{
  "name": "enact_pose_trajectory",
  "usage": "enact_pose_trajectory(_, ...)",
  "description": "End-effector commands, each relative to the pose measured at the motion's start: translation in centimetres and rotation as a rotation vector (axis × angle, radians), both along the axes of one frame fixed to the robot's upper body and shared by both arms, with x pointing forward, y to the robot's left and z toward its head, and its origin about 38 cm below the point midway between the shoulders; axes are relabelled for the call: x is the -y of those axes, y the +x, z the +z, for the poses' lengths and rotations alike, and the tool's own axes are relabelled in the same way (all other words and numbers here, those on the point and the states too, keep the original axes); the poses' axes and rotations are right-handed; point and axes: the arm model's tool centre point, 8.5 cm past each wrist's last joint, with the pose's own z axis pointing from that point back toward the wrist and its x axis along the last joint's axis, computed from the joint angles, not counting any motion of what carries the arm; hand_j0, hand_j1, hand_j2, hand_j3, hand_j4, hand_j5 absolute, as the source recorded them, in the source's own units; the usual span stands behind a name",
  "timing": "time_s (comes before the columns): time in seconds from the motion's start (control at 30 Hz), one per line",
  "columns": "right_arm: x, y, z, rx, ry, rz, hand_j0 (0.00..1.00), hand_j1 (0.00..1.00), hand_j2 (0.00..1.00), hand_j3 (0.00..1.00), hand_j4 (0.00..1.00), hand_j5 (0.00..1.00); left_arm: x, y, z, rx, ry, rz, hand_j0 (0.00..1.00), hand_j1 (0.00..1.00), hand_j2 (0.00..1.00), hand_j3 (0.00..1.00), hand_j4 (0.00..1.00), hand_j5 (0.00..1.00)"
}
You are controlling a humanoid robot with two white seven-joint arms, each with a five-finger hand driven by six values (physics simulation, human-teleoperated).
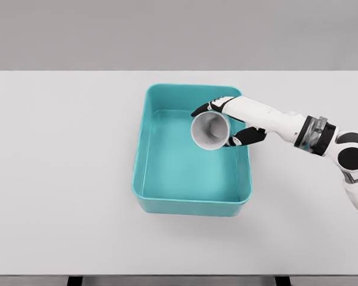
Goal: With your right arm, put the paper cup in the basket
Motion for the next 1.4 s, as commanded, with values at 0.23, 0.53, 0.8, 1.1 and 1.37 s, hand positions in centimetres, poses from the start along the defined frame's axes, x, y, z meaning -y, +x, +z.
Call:
enact_pose_trajectory(0.23, -0.2, 0.2, 1.0, 0.004, 0.002, -0.014, 0.87, 0.87, 0.87, 0.87, 0.87, 0.87, 0.0, 0.0, 0.0, 0.000, 0.000, 0.000, 1.00, 1.00, 1.00, 1.00, 1.00, 1.00)
enact_pose_trajectory(0.53, -0.2, 0.7, 1.8, 0.006, 0.002, -0.032, 0.91, 0.91, 0.91, 0.91, 0.91, 0.91, 0.0, 0.0, 0.0, 0.000, 0.000, 0.000, 1.00, 1.00, 1.00, 1.00, 1.00, 1.00)
enact_pose_trajectory(0.8, 0.8, 2.3, 2.2, -0.077, 0.017, -0.152, 0.98, 0.98, 0.98, 0.98, 0.98, 0.98, 0.0, 0.0, 0.0, 0.000, 0.000, 0.000, 1.00, 1.00, 1.00, 1.00, 1.00, 1.00)
enact_pose_trajectory(1.1, 6.8, 0.8, 6.5, -0.158, 0.349, -0.163, 1.00, 1.00, 1.00, 1.00, 1.00, 1.00, 0.0, 0.0, 0.0, 0.000, 0.000, 0.000, 1.00, 1.00, 1.00, 1.00, 1.00, 1.00)
enact_pose_trajectory(1.37, 12.1, -1.9, 4.5, -0.226, 0.357, -0.263, 1.00, 1.00, 1.00, 1.00, 1.00, 1.00, 0.0, 0.0, 0.0, 0.000, 0.000, 0.000, 1.00, 1.00, 1.00, 1.00, 1.00, 1.00)
